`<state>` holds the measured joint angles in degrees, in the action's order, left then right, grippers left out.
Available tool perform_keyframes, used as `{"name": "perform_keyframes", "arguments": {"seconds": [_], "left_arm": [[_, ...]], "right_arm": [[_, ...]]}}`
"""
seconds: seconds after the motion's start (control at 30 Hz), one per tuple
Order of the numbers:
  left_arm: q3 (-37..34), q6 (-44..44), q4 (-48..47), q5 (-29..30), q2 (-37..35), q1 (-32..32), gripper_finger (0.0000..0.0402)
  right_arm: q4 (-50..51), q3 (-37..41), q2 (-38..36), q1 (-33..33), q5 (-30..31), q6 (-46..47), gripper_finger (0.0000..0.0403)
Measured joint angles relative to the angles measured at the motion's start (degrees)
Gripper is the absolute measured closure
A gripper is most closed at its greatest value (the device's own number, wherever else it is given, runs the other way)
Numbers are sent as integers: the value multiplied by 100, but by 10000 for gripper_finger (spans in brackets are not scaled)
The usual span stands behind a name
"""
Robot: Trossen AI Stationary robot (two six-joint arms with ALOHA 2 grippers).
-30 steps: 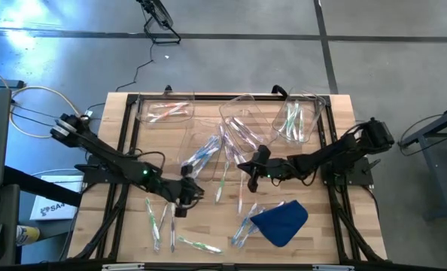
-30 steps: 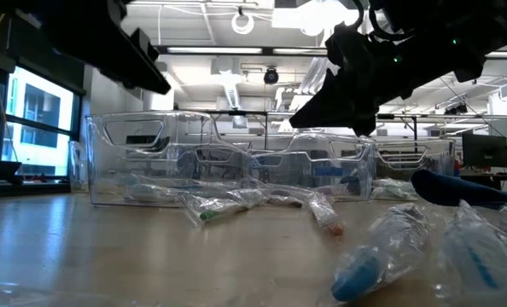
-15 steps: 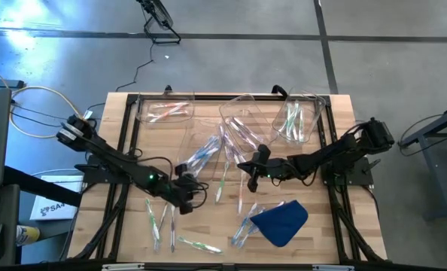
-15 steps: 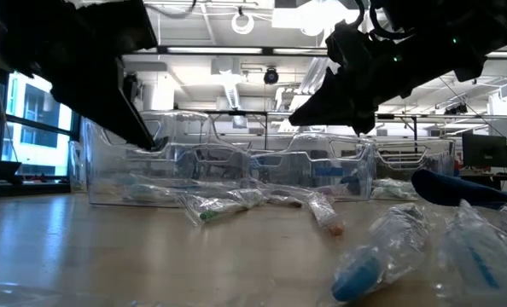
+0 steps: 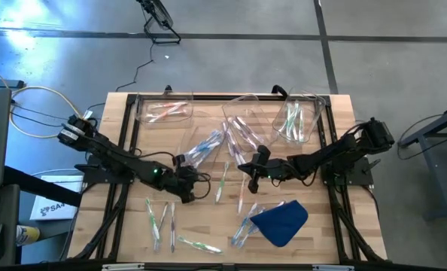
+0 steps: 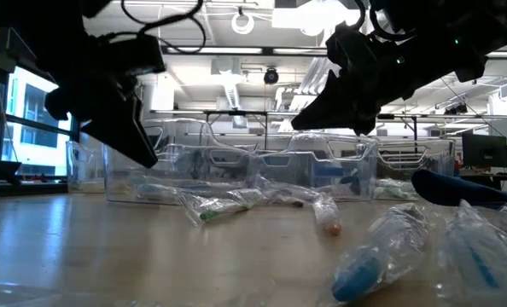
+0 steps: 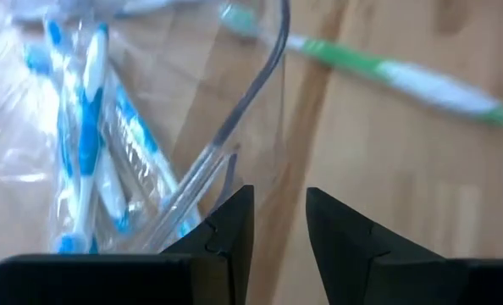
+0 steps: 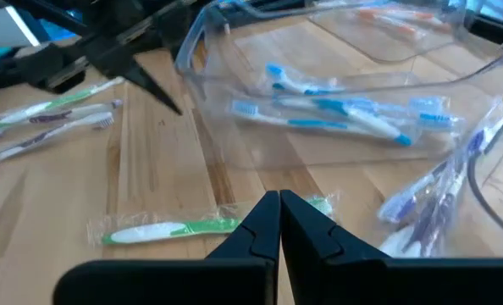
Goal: Pick & Place Toothbrushes
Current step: Adjust the bottom transparent bin from the table
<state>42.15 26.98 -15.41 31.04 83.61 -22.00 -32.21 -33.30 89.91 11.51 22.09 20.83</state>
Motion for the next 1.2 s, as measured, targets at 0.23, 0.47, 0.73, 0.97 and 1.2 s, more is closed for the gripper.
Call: {"name": "perform_keyframes", "arguments": {"seconds": [0.23, 0.47, 0.73, 0.97, 1.2], "left_arm": [[-2, 89, -456, -84, -9, 61, 295], [-7, -784, 673, 110, -9, -450, 295], [0, -2133, 1851, 755, -145, -1285, 295], [-2, -2268, 2240, 1394, -179, -1401, 295], [46, -3789, 3457, 1134, -252, -1491, 295]], "right_arm": [[175, 0, 0, 0, 0, 187, 399], [-46, 0, 0, -39, -278, 174, 399], [-357, -107, 0, -37, -409, 116, 399], [-279, -514, 0, 99, -503, -261, 399], [791, -1368, 142, 127, -684, -713, 399]]}}
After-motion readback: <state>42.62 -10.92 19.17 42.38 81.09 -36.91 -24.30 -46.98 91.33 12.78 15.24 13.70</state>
